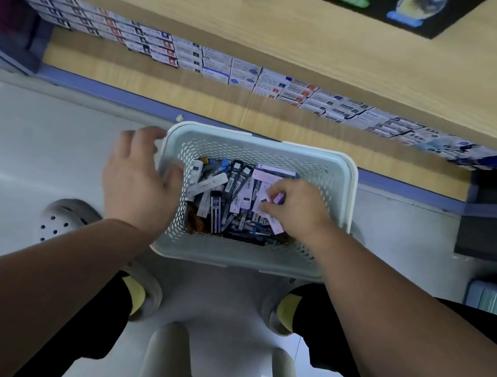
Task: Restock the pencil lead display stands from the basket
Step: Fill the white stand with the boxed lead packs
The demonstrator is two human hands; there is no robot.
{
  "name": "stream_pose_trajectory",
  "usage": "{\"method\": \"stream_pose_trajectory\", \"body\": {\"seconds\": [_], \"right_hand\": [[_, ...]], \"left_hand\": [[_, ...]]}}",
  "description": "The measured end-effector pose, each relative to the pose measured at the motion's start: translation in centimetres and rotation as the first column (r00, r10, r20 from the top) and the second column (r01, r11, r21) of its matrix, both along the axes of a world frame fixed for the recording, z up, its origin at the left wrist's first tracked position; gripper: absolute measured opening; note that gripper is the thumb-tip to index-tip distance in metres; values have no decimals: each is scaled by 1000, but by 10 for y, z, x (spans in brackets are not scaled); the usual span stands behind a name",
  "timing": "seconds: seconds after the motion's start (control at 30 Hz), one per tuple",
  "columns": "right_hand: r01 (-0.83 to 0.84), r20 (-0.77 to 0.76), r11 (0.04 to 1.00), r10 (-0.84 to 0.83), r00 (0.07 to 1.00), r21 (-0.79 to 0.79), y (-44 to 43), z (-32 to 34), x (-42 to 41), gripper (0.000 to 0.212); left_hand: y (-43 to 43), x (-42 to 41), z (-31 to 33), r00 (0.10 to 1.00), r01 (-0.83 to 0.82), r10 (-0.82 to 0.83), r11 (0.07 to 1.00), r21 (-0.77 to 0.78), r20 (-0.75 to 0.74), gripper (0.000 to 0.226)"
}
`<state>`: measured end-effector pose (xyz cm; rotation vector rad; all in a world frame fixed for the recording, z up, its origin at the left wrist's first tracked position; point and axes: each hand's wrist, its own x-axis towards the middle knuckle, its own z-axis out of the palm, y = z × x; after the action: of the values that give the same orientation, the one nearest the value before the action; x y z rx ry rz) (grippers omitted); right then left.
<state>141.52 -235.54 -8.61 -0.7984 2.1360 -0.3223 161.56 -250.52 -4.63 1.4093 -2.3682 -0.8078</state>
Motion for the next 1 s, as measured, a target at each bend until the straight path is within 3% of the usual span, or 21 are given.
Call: {"method": "stream_pose_trajectory", "body": {"seconds": [0.07, 0.13, 0.23, 0.3, 0.47, 0.57, 0.7, 0.8, 0.9, 1.0], "right_hand": [[89, 75, 995, -85, 994, -53, 0, 9, -5, 28], [167, 156, 984, -155, 975, -68, 3, 15, -7, 17], [288, 259, 957, -268, 928, -43, 13, 21, -5, 21], [298, 274, 954, -276, 921, -40, 21, 25, -3, 27], [198, 322, 978, -165, 932, -71, 32, 41, -8, 17], [135, 330, 990, -111, 937, -50, 35, 45, -12, 25], [182, 346, 980, -145, 927, -77, 39, 48, -13, 24], [137, 284, 985, -102, 953, -105, 36, 51, -9, 23], [137, 216, 976, -99, 971, -168, 33, 60, -11, 21], [-48, -45, 988, 42, 998, -148, 33, 72, -20, 20]], "left_hand": [[1, -14, 9, 985, 164, -163, 986, 12, -50, 29], [7, -26, 3, 961, 275, -276, 942, 190, -24, 26], [17, -42, -20, 938, 201, -313, 843, 499, 151, 50], [22, -49, -36, 916, 110, -304, 818, 564, 263, 66], [34, -58, -67, 773, 97, -339, 898, 429, 536, 77], [33, -61, -79, 759, 98, -324, 915, 392, 565, 73], [26, -69, -80, 779, 31, -287, 906, 423, 557, 74], [25, -72, -80, 820, -45, -222, 894, 446, 527, 75], [30, -70, -85, 855, -73, -184, 882, 465, 484, 53], [32, -69, -85, 872, -83, -174, 869, 488, 458, 39]]}}
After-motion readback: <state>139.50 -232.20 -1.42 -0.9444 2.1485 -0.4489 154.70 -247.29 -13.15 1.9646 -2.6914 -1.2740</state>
